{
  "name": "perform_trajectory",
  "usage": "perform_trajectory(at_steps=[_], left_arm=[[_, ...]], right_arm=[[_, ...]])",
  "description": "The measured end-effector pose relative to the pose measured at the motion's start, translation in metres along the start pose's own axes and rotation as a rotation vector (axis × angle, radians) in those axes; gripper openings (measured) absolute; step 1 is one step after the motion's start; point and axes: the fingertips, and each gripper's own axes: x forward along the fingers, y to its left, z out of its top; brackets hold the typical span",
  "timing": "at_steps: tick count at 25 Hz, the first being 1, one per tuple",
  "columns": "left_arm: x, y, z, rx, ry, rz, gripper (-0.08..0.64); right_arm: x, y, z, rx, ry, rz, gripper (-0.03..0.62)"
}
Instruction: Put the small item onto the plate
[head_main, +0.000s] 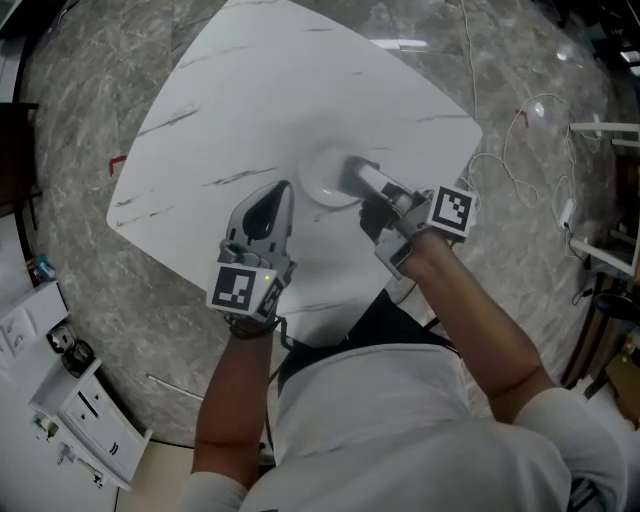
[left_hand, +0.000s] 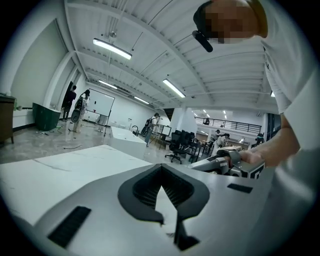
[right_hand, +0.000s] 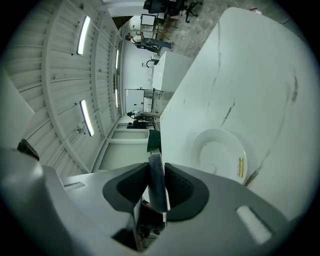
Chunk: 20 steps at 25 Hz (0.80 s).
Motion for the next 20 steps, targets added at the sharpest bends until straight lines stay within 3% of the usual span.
perform_trajectory(at_steps=[7, 20], left_arm=[[0.018, 0.023, -0.050, -0.051, 0.052, 0.043, 0.006], [0.031, 0.032, -0.070, -0.044, 0.074, 0.043, 0.006]], right_arm=[[0.027, -0.055, -0.001, -0.026, 0.074, -0.109, 0.098], [0.053, -0.090, -0.014, -0.133, 0.190, -0.254, 0.101]])
